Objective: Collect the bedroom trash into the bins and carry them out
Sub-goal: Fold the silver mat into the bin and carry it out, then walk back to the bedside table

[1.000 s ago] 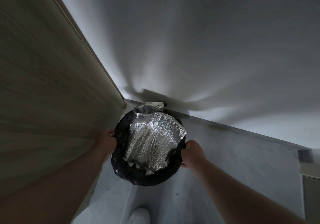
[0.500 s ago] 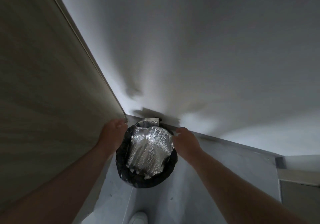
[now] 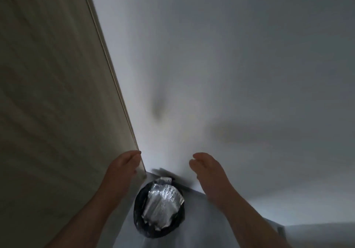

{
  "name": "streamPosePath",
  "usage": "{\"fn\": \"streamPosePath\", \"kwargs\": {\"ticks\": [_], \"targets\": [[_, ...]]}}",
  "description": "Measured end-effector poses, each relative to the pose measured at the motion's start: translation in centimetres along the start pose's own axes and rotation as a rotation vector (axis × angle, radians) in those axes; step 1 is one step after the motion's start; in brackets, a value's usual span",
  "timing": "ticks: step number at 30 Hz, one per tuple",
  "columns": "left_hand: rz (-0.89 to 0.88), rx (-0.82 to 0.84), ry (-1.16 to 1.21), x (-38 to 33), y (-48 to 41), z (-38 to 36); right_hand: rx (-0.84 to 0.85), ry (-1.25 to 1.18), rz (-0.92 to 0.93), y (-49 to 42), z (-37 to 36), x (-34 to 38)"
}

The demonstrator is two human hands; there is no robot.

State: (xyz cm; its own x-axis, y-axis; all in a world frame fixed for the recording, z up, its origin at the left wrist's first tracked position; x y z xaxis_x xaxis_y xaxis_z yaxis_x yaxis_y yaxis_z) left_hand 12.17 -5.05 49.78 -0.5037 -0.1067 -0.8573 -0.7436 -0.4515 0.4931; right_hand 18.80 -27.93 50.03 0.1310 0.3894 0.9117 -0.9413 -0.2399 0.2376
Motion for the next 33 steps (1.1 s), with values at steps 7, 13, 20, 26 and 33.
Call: {"fn": "streamPosePath", "kwargs": {"ticks": [7, 13, 20, 26, 33], "targets": [[-0.039, -0.061, 0.170, -9.2, 13.1, 4.2, 0.098, -0.120, 0.141, 7.6, 4.1, 15.2], [-0.141, -0.193, 0.340, -14.9, 24.7, 12.3, 0.204, -0.177, 0.344, 14.4, 4.2, 26.1], [-0.293, -0.485, 0.445, -16.1, 41.3, 24.6, 0.456, -0.191, 0.573, 24.7, -4.5, 36.1], [-0.351, -0.731, 0.518, -10.3, 55.7, 34.6, 0.732, -0.234, 0.714, 36.5, -14.3, 41.1], [-0.332, -1.052, 0.662, 2.2, 73.6, 41.0, 1.037, -0.155, 0.722, 52.8, -22.7, 39.0]]}}
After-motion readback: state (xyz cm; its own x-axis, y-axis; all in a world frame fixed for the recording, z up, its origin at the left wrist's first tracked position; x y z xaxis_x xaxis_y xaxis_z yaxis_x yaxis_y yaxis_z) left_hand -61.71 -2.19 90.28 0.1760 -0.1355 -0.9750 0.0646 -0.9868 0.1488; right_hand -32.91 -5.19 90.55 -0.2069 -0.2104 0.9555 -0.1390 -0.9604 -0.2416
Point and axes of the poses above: each hand's wrist, its own y-axis away from the middle knuckle, its own z-axis out of the back of the hand, x = y × z, the point moved 6 cm from there along -y, towards the middle knuckle, and after that the axes turned 12 degrees about z, right-handed, at the moved point
